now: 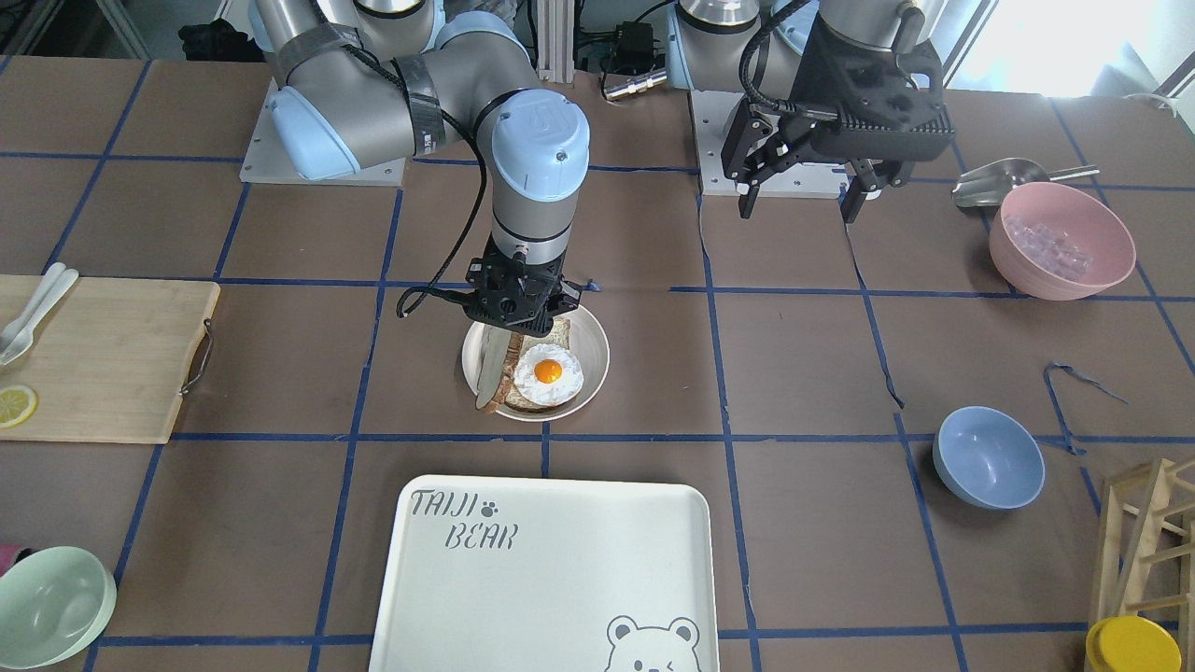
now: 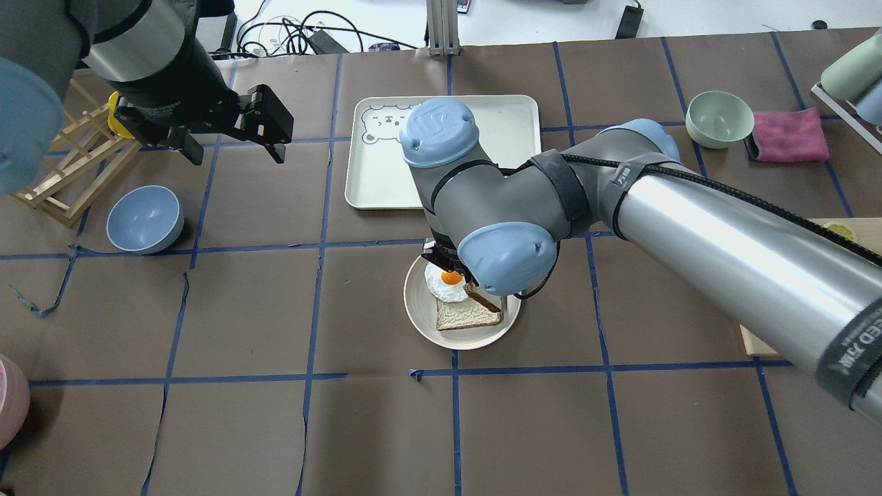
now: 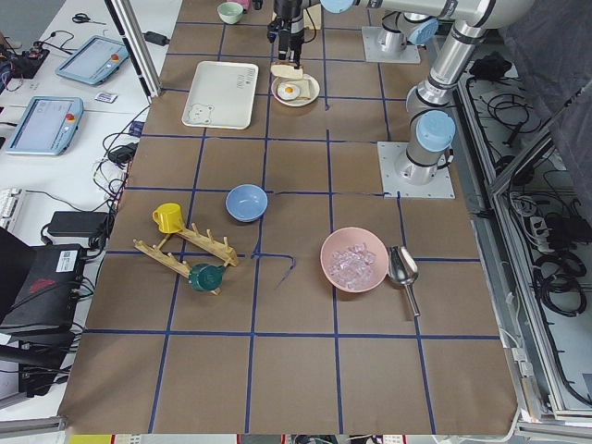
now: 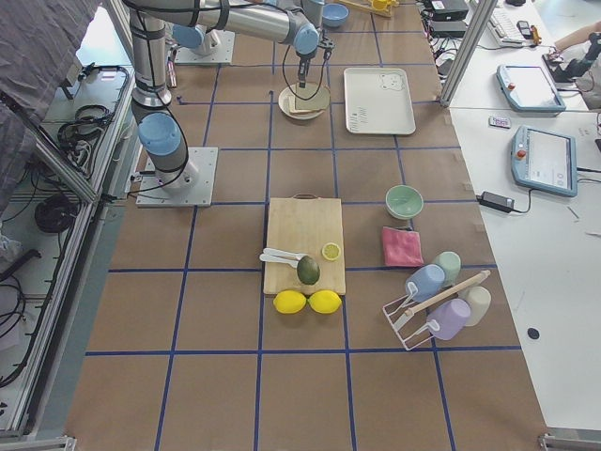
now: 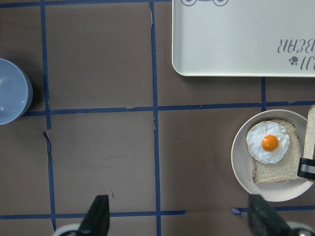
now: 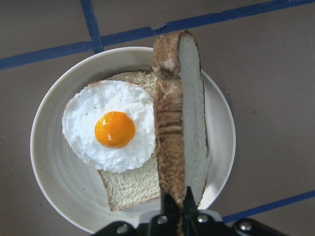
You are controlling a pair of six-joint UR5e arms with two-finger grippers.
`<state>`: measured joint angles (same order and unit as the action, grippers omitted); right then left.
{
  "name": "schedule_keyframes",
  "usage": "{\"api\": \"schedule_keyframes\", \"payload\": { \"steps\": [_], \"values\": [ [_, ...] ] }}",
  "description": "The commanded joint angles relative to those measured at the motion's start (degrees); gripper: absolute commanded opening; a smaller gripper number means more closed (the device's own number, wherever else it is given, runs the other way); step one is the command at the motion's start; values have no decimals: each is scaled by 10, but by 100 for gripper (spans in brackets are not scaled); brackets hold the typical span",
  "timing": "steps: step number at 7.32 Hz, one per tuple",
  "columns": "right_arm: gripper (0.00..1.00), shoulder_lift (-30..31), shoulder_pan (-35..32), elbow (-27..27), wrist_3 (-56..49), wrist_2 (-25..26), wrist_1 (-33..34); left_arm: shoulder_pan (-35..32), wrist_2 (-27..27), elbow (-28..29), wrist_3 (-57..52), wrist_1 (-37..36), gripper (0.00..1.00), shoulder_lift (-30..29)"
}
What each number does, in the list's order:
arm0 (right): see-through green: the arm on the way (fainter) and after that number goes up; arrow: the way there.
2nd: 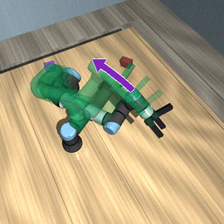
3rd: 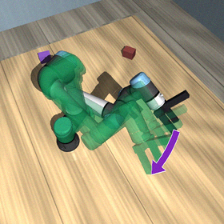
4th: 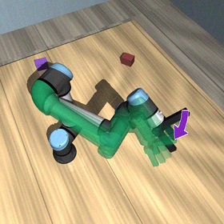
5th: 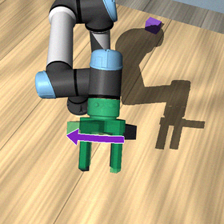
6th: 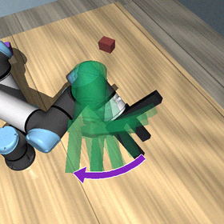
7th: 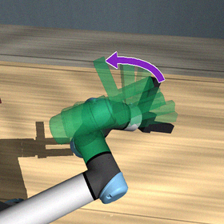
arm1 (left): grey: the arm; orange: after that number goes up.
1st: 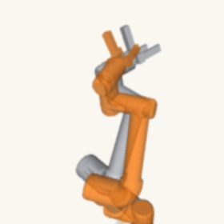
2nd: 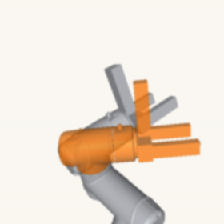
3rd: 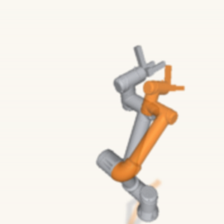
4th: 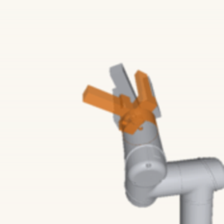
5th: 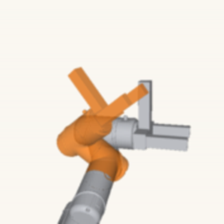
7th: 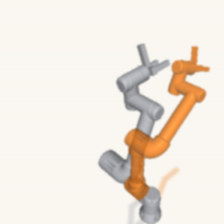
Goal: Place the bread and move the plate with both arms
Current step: 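Carry the bread with the right gripper over the egg toast on the plate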
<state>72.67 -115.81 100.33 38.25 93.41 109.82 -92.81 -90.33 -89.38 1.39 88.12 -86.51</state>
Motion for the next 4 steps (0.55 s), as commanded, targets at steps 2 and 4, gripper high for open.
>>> {"api": "schedule_keyframes", "payload": {
  "steps": [2,4],
  "values": [
    [28,-2,-4,5,7,-19,-1,0,-1,0,-1,0,100,0],
    [70,1,-6,14,18,-13,1,0,-1,0,-1,0,100,0]
  ]
}}
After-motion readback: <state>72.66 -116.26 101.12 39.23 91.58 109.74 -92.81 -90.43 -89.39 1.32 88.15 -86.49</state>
